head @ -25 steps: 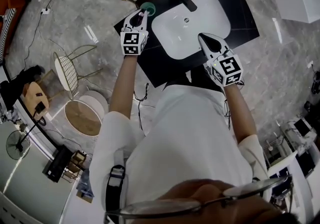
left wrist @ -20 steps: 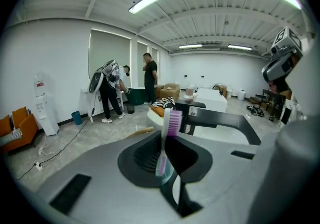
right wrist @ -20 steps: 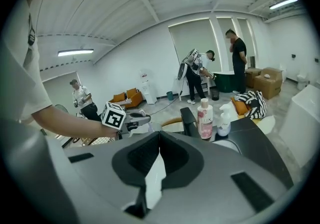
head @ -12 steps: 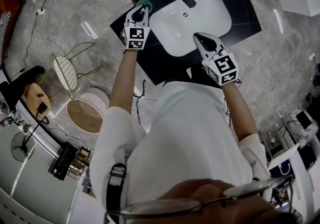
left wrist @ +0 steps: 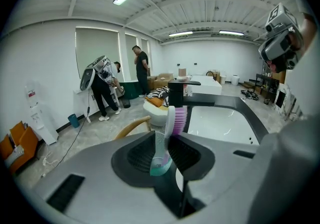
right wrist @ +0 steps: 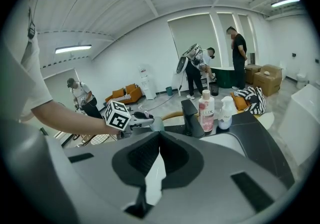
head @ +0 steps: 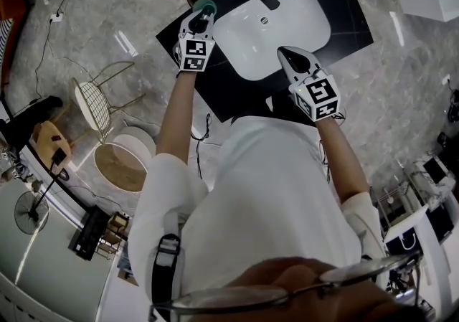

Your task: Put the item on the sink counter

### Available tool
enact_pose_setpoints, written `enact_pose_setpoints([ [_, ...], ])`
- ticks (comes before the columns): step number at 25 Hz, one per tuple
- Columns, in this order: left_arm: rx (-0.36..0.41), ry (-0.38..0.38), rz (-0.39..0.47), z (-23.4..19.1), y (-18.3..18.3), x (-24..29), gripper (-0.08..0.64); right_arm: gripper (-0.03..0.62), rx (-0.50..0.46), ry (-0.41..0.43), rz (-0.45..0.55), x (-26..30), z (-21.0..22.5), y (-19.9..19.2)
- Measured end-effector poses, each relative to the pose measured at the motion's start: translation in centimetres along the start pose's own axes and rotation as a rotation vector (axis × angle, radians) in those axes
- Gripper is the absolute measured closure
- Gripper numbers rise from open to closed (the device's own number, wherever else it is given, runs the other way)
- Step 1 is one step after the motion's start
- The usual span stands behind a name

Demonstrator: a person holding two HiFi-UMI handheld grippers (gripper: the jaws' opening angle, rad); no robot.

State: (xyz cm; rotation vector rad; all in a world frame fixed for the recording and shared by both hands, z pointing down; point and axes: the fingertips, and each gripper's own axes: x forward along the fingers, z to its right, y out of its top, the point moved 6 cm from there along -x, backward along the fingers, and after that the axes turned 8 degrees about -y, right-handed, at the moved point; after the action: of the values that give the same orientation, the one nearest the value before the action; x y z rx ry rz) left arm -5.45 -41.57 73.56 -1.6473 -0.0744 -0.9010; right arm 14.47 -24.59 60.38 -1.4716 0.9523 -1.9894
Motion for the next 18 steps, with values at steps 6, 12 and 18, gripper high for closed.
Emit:
enact_pose_setpoints([
  [6,-0.013,-0.006,-0.022,0.4,-0.6,-0.2,0.466,0.584,-0.004,0.001,-0.003,0.0,-0.4,-0.4],
  [12,-0.016,0.0,-0.019,0.8,-0.8,-0.7,0.456,0.584,-0.009,-0.001,-0.002,-0.2,-0.6,-0.5],
  [18,0.0,0.025,0.001,0.7,-0.4,-1.9,0.454,0.585,-0.025,0.002,0.011,-0.6,-1.3,0.0],
])
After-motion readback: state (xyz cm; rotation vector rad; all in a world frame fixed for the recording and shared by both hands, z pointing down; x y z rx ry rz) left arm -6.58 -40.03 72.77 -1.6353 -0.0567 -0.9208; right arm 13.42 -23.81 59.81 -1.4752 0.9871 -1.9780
